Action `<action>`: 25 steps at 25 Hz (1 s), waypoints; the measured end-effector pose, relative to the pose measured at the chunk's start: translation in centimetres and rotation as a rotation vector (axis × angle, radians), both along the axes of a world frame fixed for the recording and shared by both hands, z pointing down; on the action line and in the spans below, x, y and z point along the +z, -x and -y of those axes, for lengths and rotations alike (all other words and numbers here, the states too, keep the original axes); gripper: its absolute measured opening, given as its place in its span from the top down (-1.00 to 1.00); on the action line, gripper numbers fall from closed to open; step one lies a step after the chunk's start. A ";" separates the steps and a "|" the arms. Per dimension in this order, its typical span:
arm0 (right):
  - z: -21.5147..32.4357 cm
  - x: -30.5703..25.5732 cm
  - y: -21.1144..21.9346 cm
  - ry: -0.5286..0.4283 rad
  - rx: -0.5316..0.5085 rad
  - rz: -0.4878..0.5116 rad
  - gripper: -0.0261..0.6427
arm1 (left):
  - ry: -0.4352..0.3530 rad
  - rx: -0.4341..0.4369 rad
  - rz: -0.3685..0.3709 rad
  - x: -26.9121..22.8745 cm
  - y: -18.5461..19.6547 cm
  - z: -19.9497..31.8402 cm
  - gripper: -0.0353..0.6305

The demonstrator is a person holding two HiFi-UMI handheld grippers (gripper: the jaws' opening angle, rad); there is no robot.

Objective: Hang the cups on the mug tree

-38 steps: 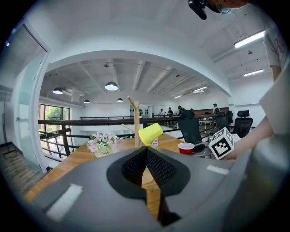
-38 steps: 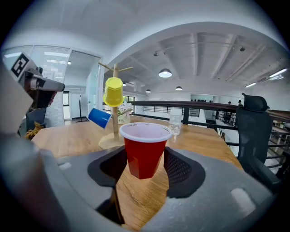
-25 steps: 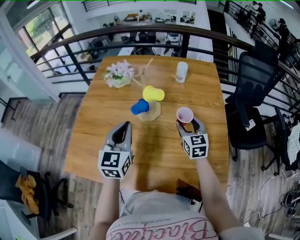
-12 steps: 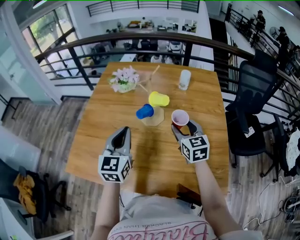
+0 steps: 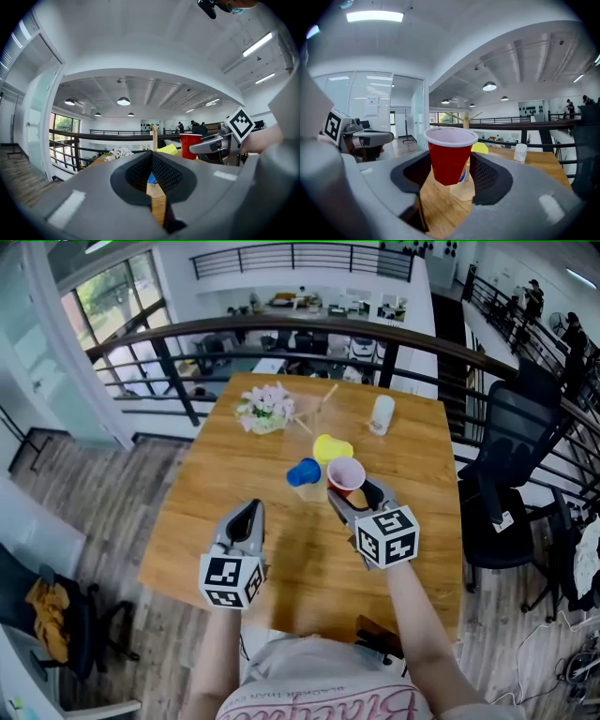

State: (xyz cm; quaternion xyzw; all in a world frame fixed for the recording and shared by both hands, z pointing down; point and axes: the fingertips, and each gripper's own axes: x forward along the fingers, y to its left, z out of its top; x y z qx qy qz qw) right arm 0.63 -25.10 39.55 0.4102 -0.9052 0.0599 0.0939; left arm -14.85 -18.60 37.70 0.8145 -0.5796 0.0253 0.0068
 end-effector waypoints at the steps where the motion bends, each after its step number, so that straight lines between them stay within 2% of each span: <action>1: 0.0 -0.3 0.6 0.001 -0.013 0.010 0.15 | -0.001 -0.003 0.000 -0.1 0.2 0.0 0.86; 7: 0.0 -2.2 3.9 0.029 -0.088 0.106 0.16 | -0.012 -0.012 0.002 -0.5 0.8 -0.1 0.86; 12: 0.7 -3.3 6.6 0.039 -0.138 0.130 0.15 | -0.020 -0.021 0.001 -0.7 1.3 0.2 0.86; 18: 2.1 -3.6 9.2 0.121 -0.175 0.187 0.15 | -0.026 -0.035 -0.008 -0.9 2.1 0.5 0.86; 25: 4.0 -4.9 11.0 0.293 -0.241 0.447 0.15 | -0.024 -0.062 -0.012 -0.9 3.3 1.2 0.86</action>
